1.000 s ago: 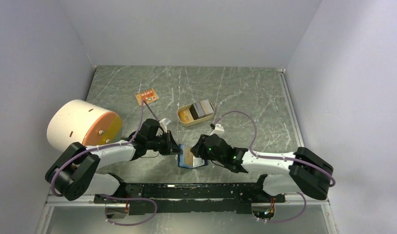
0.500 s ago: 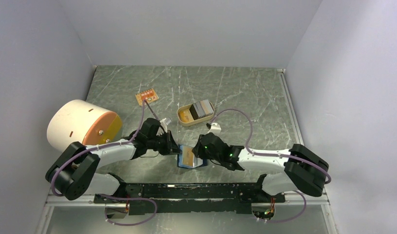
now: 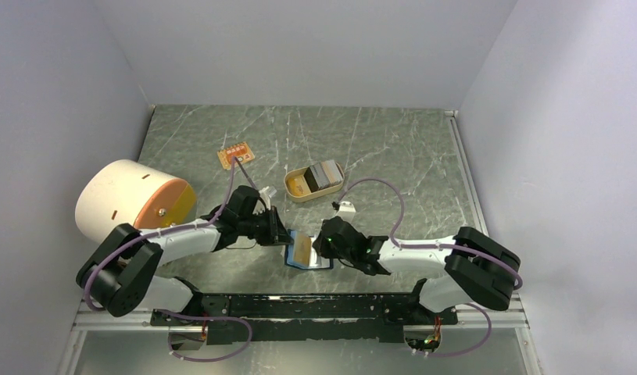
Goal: Put the credit cards into the card holder
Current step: Turn over the card slot in the card holder.
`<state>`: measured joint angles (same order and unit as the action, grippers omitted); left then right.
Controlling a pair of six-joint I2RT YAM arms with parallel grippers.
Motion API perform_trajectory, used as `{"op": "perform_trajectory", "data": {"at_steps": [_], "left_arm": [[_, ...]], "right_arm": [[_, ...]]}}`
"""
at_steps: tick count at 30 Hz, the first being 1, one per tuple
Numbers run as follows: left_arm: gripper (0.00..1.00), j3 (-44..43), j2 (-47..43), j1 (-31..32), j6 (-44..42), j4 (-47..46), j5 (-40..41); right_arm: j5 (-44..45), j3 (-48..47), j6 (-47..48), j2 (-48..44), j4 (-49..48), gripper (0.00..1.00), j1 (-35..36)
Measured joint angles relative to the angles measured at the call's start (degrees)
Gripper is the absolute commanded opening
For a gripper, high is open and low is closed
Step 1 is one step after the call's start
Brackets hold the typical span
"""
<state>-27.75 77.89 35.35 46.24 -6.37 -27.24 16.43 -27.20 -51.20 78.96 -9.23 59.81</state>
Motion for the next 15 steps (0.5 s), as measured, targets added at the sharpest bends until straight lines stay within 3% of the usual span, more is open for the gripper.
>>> {"op": "perform_trajectory", "data": {"at_steps": [15], "left_arm": [[0.28,0.0,2.9,0.3,0.3,-3.1,-1.5]], "right_arm": [[-0.3,0.7,-0.4,2.5,-3.8,0.23,0.0]]}}
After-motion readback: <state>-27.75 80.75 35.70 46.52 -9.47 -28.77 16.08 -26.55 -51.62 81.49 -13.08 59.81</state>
